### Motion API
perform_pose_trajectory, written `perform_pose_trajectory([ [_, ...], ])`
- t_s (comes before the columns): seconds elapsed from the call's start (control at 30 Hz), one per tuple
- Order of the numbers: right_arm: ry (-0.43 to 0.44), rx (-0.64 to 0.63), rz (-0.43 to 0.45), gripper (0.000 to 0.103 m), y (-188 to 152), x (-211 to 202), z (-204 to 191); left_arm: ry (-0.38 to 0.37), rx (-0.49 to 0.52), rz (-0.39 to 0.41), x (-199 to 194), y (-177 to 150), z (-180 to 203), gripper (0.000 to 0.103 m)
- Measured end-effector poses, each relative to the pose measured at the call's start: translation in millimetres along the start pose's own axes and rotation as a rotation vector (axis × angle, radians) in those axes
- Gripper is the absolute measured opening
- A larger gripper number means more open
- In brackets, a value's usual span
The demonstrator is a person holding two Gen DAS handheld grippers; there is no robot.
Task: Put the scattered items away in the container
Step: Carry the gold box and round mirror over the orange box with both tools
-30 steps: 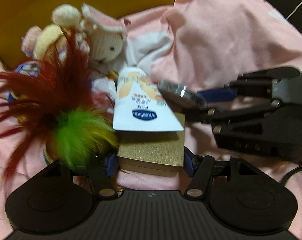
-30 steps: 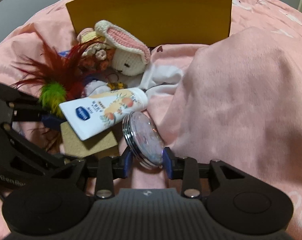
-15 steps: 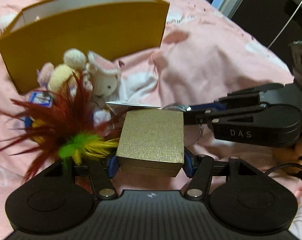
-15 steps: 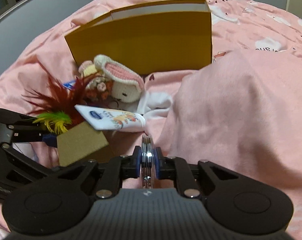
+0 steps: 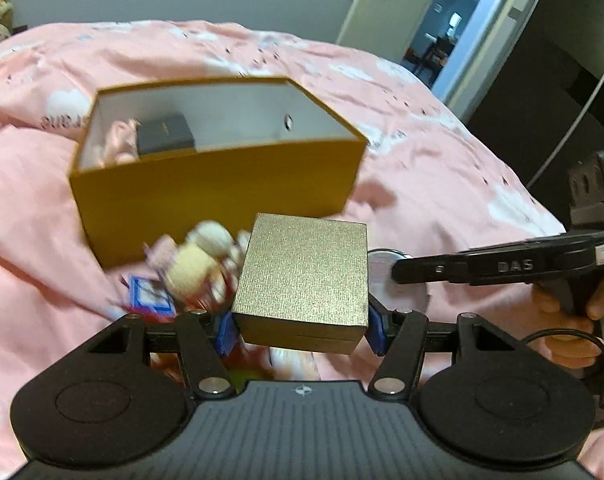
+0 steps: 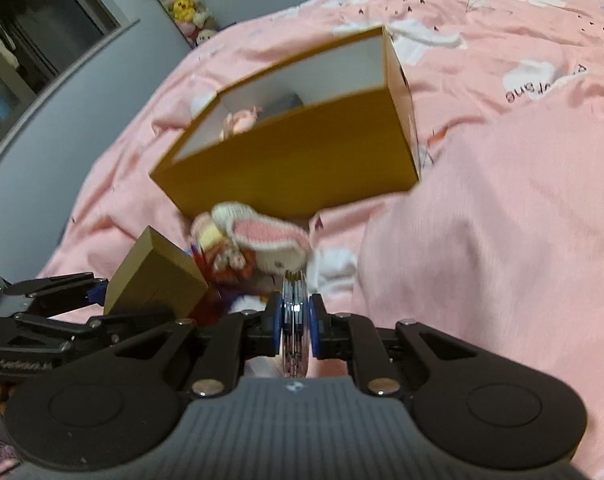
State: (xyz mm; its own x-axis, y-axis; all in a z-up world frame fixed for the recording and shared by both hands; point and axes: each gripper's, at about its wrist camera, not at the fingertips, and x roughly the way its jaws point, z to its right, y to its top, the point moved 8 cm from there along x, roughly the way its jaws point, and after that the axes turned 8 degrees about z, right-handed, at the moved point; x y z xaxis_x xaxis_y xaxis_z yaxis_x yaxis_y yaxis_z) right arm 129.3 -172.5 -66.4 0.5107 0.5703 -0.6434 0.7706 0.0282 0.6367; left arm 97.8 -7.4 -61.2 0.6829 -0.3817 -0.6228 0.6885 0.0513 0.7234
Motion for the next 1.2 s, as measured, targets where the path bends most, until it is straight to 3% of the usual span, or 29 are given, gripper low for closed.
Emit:
perform_pose_trajectory([
  [0.17,0.004,-0.033,0.034,0.015,29.8,-3.0,-8.0,0.047,0.024,0.041,-2.4,27.2,-11.4,0.070],
  [0.43,0.039,-0.224,0.073,0.015,81.1,0.9,-47.2,0.116,0.005,0.096,1.0,68.4,-39.4,0.070],
  [0.63,0.053,-0.373,0.124,0.015,131.2,26.8,-72.8,0.174,-0.024,0.134,10.6,105.1,-69.3,0.070],
  [0.9,0.019,-0.514,-0.043,0.015,156.8,119.1,-81.8,0.207,-0.056,0.106,44.6,124.9,-107.1,0.070],
  [1.2,0.016,-0.758,-0.282,0.015,128.7,209.5,-81.6,0.187,-0.111,0.085,69.9,118.5,-138.6,0.070],
])
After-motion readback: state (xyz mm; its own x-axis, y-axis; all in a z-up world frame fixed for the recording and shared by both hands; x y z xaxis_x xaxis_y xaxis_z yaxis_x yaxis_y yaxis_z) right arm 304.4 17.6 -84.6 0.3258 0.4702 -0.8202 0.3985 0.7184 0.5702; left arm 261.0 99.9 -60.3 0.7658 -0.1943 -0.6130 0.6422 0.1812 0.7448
